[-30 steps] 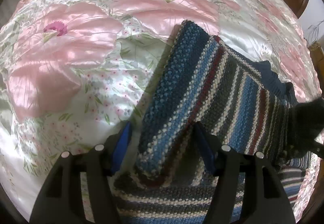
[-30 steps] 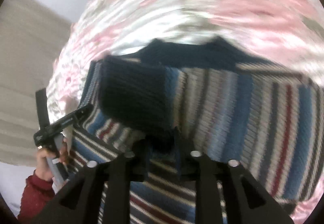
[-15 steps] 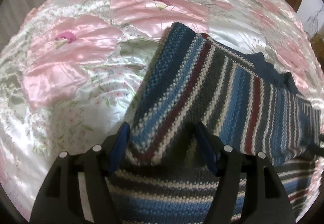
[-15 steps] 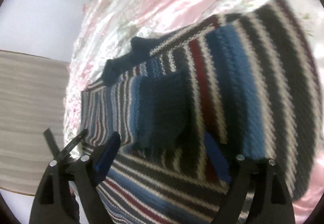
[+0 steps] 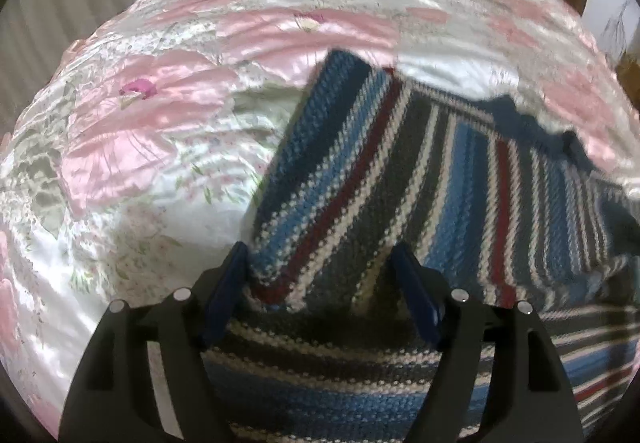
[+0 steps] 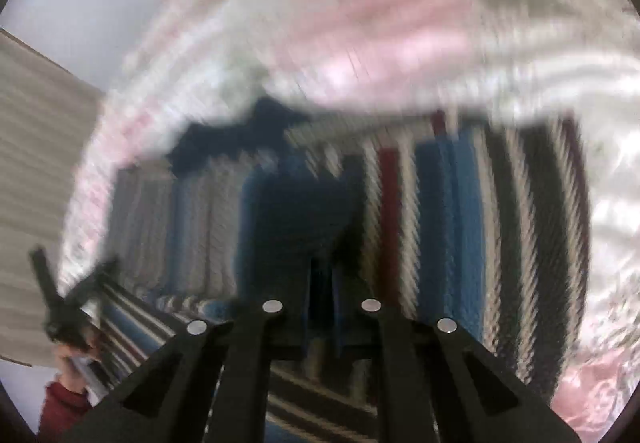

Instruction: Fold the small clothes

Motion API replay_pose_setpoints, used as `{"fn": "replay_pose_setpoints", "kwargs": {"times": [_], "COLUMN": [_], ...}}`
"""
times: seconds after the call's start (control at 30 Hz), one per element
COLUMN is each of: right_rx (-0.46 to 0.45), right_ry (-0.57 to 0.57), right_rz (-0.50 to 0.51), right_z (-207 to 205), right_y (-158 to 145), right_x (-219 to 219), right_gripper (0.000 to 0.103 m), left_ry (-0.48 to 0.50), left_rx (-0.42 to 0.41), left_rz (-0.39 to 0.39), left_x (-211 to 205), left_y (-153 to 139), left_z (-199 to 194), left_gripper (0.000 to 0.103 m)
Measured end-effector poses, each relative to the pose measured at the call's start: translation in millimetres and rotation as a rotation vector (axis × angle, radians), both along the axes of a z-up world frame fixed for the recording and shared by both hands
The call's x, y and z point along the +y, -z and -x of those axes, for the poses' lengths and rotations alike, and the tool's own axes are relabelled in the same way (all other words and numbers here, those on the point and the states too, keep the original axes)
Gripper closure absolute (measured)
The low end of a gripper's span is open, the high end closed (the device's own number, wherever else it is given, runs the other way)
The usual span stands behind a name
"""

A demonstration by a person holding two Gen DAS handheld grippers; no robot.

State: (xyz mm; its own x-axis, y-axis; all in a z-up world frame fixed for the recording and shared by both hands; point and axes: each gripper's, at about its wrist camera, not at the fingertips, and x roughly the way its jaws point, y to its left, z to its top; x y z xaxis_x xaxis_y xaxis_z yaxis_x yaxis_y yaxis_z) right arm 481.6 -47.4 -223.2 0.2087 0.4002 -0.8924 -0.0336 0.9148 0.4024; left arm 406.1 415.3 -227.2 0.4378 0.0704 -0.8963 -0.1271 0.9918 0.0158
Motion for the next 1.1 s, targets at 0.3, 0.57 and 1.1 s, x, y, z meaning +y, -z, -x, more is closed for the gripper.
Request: {"fn": "replay_pose_setpoints", "kwargs": {"times": [0.3,0.57,1.1], "right_rx": [0.010,-0.030,0.035], "right_ry": [-0.001,-0.018,0.029], "right_rz": [0.021,0.039,0.063], "right_z": [20.5,61.3,334.3], "right_y": [5.0,-29.9,-62.1], "right_x": [-4.3,-5.2,-48.6], "right_gripper": [0.077,0.055,0.034], "left_ry": [0.049,0.082,0.078], "left_rx": [-0.004,0.046,0.230], "left_rz": [-0.042,0.089,0.149], "left_x": [-9.1,3.4,61.8], "left_y": [-1.3,-28.7,-44.2], "left_z": [9.6,32.3,255.5], "left_gripper": [0.025,0.019,0.013]}}
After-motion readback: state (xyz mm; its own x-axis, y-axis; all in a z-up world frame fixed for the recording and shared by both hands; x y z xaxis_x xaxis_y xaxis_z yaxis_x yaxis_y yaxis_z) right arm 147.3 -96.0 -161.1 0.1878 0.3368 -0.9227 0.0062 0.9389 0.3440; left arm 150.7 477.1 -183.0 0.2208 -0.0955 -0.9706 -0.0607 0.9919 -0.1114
